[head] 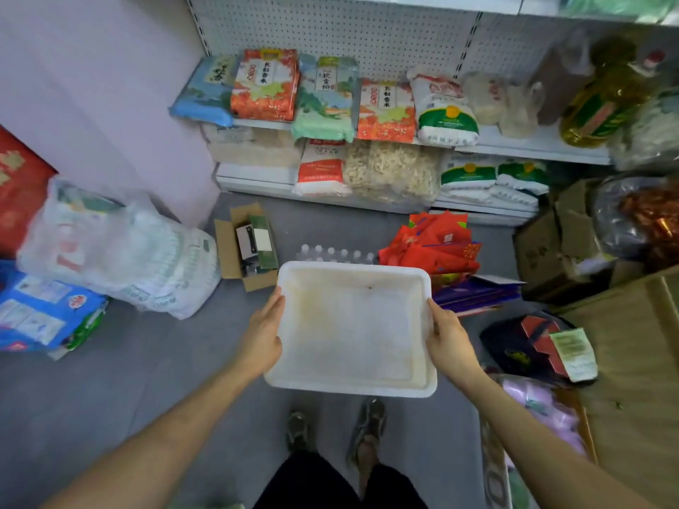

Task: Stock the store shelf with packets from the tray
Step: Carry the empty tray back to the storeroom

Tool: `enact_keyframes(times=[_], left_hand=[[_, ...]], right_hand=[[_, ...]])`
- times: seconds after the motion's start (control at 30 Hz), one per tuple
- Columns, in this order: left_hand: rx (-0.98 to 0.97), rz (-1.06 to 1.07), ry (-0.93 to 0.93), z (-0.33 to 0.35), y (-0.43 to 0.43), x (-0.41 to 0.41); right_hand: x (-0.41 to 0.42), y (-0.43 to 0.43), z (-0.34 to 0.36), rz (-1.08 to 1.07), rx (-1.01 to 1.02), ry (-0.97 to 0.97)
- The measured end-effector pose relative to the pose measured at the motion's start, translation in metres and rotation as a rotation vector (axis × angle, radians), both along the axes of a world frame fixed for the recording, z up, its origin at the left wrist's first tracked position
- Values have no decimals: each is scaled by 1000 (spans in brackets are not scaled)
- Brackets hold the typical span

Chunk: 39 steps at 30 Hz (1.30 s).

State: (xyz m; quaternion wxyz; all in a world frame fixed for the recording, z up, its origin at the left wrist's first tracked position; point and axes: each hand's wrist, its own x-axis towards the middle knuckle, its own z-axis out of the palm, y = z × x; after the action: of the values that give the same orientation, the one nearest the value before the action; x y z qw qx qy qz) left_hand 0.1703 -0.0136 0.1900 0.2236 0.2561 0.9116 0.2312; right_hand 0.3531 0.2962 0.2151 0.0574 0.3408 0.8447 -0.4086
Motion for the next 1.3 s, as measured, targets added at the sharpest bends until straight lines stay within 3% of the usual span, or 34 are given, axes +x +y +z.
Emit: enact_keyframes(times=[0.17,0.4,0.53,0.77,1.3], left_hand=[[-31,-27,-38,-38,8,-18],[-73,-80,-55,-136,17,-69],[-102,-107,-45,-208,39,-114],[-171,-211,-61,-287,40,-121],[-158,-146,-173,-306,38,-122]], right_hand=[[-18,0,-31,-4,-75,-45],[-52,10,-136,-176,-329,-116],[-90,25,-212,-249,-370,-131],[-109,31,-276,-261,-427,-203],[-100,29,-293,-255,-512,-188]])
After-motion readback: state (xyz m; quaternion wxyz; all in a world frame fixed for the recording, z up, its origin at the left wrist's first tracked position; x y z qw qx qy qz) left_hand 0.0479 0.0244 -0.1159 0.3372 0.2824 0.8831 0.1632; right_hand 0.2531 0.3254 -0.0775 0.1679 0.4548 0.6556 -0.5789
